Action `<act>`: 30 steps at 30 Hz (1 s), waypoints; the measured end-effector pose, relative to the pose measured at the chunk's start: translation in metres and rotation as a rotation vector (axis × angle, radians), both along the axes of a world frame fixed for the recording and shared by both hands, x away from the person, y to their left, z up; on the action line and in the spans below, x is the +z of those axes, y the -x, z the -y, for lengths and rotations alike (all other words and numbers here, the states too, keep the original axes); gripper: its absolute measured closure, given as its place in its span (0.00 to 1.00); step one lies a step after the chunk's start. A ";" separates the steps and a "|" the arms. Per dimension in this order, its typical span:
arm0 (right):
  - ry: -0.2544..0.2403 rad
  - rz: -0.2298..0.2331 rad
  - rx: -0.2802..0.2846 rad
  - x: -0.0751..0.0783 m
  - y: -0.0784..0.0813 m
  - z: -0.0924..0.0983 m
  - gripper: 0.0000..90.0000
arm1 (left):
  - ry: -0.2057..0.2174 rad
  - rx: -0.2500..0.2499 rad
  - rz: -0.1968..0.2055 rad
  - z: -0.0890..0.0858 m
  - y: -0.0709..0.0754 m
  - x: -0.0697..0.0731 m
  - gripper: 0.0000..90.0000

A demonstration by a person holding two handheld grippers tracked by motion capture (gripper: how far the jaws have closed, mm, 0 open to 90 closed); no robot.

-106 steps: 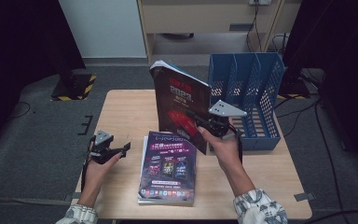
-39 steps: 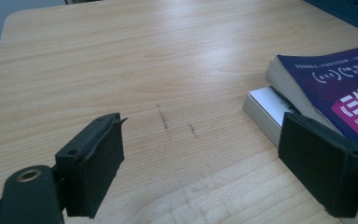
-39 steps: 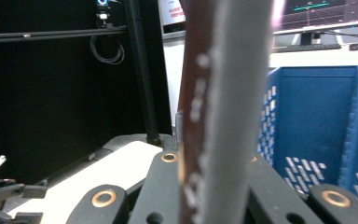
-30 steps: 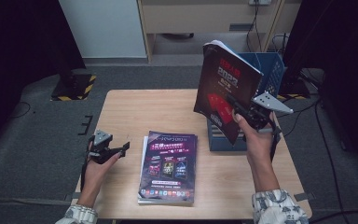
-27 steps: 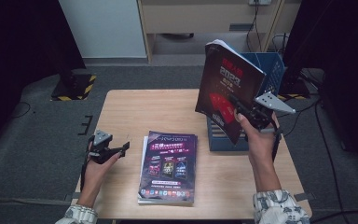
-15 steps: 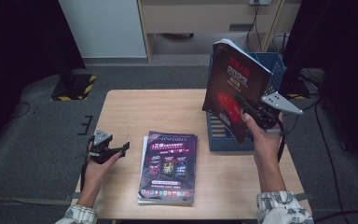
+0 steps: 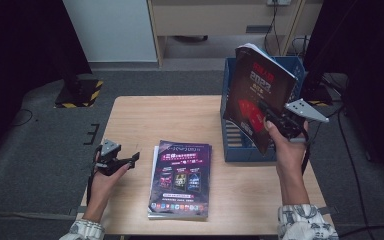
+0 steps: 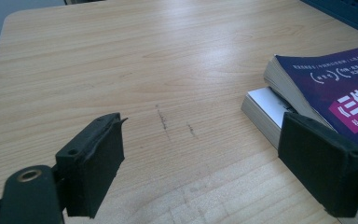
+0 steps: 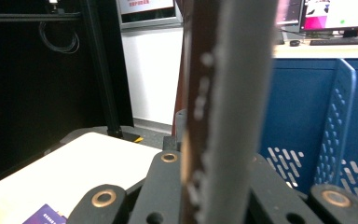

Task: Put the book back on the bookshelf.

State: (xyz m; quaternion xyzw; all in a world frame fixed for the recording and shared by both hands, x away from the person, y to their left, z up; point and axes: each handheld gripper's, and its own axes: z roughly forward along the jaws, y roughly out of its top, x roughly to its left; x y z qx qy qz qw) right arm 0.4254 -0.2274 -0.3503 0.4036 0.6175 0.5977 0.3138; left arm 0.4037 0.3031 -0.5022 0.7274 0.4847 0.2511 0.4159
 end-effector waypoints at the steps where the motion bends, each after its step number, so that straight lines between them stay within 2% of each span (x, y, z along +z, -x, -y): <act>1: 0.000 0.000 -0.004 0.000 0.000 0.001 0.97 | 0.000 0.000 0.000 0.000 0.000 0.000 0.15; 8: 0.002 -0.006 -0.037 -0.002 0.000 0.007 0.97 | -0.001 0.001 -0.001 0.000 0.000 0.000 0.15; 11: -0.013 -0.007 -0.037 -0.003 -0.001 0.008 0.97 | -0.002 0.000 -0.002 0.000 0.000 0.000 0.15; 18: -0.006 -0.015 -0.077 -0.001 -0.002 0.001 0.97 | -0.005 0.002 -0.003 0.001 -0.001 -0.001 0.15; 25: -0.033 -0.038 -0.089 -0.003 -0.010 0.000 0.97 | -0.012 -0.003 -0.005 0.002 -0.001 -0.002 0.16; 30: -0.009 -0.044 -0.119 0.001 -0.017 -0.003 0.97 | -0.012 -0.004 -0.004 0.002 -0.001 -0.002 0.16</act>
